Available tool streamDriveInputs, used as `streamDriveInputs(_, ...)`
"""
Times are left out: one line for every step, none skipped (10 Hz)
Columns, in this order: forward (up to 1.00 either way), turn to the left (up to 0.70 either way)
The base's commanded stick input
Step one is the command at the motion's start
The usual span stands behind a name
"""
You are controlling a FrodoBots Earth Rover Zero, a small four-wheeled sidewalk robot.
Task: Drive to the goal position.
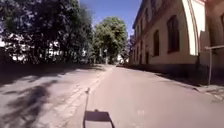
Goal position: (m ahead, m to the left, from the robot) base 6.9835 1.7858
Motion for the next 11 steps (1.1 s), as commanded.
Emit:
streamDriveInputs(0.7, 0.0)
streamDriveInputs(0.7, 0.0)
streamDriveInputs(0.7, 0.0)
streamDriveInputs(0.7, 0.0)
streamDriveInputs(0.7, 0.0)
streamDriveInputs(0.7, 0.0)
streamDriveInputs(0.7, 0.0)
streamDriveInputs(0.7, 0.0)
streamDriveInputs(0.7, 0.0)
streamDriveInputs(0.7, 0.0)
streamDriveInputs(0.7, 0.0)
